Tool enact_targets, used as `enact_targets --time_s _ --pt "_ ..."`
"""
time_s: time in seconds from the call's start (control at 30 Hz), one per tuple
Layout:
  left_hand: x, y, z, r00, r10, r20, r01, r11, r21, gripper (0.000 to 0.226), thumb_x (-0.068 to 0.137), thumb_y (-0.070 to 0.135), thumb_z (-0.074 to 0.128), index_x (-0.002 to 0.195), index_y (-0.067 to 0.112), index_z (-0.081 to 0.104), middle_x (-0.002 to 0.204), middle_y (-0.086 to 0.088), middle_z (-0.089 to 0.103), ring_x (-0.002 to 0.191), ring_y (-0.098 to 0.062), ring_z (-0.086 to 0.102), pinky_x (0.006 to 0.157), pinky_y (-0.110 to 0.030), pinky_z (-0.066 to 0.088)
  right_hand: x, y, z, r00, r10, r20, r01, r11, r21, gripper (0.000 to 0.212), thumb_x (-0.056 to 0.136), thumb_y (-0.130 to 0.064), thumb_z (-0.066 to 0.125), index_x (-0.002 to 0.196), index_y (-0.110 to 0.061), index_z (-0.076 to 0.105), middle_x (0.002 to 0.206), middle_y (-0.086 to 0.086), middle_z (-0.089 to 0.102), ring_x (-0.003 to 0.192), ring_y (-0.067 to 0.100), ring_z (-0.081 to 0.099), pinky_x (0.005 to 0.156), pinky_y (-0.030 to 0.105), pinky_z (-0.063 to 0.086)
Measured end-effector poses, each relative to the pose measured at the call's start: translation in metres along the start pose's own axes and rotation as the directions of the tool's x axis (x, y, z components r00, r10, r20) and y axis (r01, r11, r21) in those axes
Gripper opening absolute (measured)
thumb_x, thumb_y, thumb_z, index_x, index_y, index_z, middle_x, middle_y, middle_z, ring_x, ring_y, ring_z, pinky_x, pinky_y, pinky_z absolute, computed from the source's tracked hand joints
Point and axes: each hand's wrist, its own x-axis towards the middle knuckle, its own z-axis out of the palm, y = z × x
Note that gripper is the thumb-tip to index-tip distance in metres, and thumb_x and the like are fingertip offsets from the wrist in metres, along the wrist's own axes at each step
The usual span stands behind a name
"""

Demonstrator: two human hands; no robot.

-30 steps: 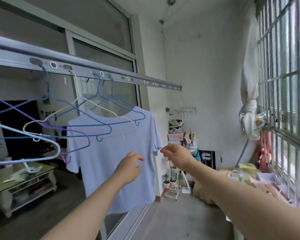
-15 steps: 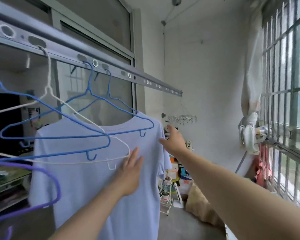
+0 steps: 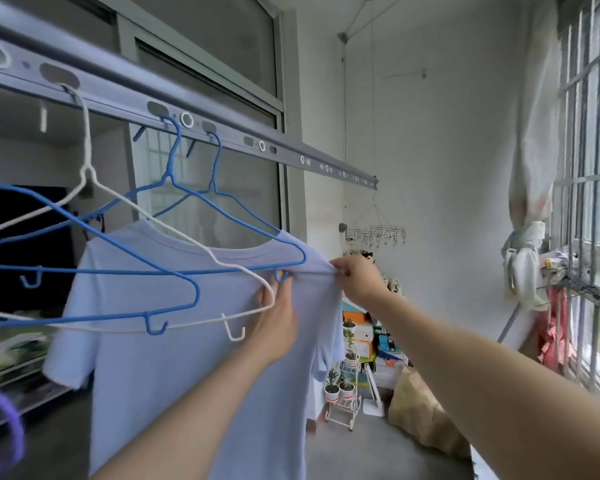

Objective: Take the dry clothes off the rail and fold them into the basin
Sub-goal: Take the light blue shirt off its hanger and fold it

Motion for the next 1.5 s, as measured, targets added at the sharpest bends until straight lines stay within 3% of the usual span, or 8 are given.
enact_targets --time_s 0.17,0.5,0.63,0.77,1.0,1.13,1.33,1.5 --pt "-0.017 0.034 -0.021 0.979 -0.025 -0.2 -0.012 0.983 -0.183 0.031 0.095 0.022 0.049 0.12 0.003 0.047 0.126 -0.016 0.05 0.12 -0.032 0.044 0.098 -0.035 0.032 -0.04 -0.006 -0.024 1.0 -0.029 0.003 0.029 1.0 -0.007 0.023 0.08 0.005 0.043 0.063 -0.008 0.05 0.068 0.01 0.043 0.068 0.017 0.033 0.052 0.029 0.023" --pt "-0.067 0.11 -0.073 0.846 -0.474 -0.246 0.217 0.727 -0.651 0.07 0.087 0.051 0.056 0.141 0.016 0.028 0.143 -0.007 0.044 0.128 -0.025 0.046 0.1 -0.035 0.036 -0.127 -0.052 -0.062 0.942 -0.286 0.177 0.285 0.958 0.032 0.014 0.08 0.01 0.05 0.078 0.006 0.064 0.084 0.019 0.06 0.079 0.027 0.055 0.071 0.033 0.042" --pt "-0.079 0.124 -0.112 0.796 -0.546 -0.262 0.213 0.658 -0.723 0.058 0.086 0.026 0.058 0.14 0.017 0.038 0.139 -0.01 0.042 0.123 -0.024 0.046 0.101 -0.03 0.034 -0.152 -0.077 -0.076 0.887 -0.423 0.187 0.421 0.906 0.05 0.014 0.076 0.012 0.051 0.076 0.011 0.065 0.093 0.028 0.061 0.085 0.036 0.059 0.074 0.041 0.048" --pt "-0.089 0.114 -0.148 0.824 -0.537 -0.181 0.283 0.666 -0.69 0.025 0.054 0.03 0.053 0.07 0.016 0.065 0.102 -0.017 0.053 0.071 -0.017 0.05 0.064 -0.019 0.041 -0.162 -0.094 -0.084 0.846 -0.496 0.198 0.487 0.868 0.092 0.018 0.073 0.018 0.052 0.078 0.013 0.068 0.092 0.032 0.061 0.086 0.039 0.059 0.069 0.038 0.044" --pt "-0.114 0.102 -0.175 0.889 -0.438 -0.134 0.214 0.656 -0.724 0.013 0.059 0.025 0.05 0.057 0.016 0.04 0.059 -0.001 0.036 0.065 -0.021 0.033 0.059 -0.029 0.024 -0.147 -0.121 -0.085 0.96 -0.215 0.179 0.16 0.946 0.282 0.042 0.081 0.01 0.044 0.105 -0.012 0.07 0.086 -0.009 0.062 0.068 -0.002 0.05 0.062 0.008 0.038" --pt "-0.116 0.08 -0.18 0.905 -0.377 -0.197 0.145 0.708 -0.691 0.014 0.07 0.028 0.055 0.07 0.015 0.052 0.065 0.0 0.044 0.067 -0.017 0.04 0.062 -0.029 0.03 -0.124 -0.148 -0.073 0.986 -0.108 0.126 0.049 0.915 0.4 0.03 0.092 -0.009 0.049 0.119 -0.01 0.063 0.091 -0.005 0.059 0.081 0.009 0.052 0.066 0.015 0.039" --pt "-0.124 0.048 -0.186 0.938 -0.29 -0.191 0.044 0.646 -0.762 0.034 0.074 0.036 0.068 0.073 0.011 0.044 0.067 -0.003 0.031 0.063 -0.014 0.031 0.058 -0.028 0.023 -0.102 -0.186 -0.038 0.927 -0.017 0.374 -0.212 0.8 0.561 0.025 0.09 -0.038 0.053 0.098 -0.018 0.067 0.093 -0.007 0.06 0.083 0.011 0.05 0.073 0.025 0.038" --pt "-0.125 0.026 -0.186 0.952 -0.263 -0.158 0.038 0.613 -0.79 0.05 0.073 0.039 0.072 0.085 -0.008 0.057 0.082 -0.005 0.046 0.077 -0.016 0.047 0.072 -0.03 0.035 -0.093 -0.198 -0.009 0.947 -0.033 0.318 -0.185 0.755 0.63 0.009 0.083 -0.027 0.071 0.082 -0.018 0.071 0.054 -0.014 0.06 0.053 -0.002 0.052 0.043 0.01 0.034"
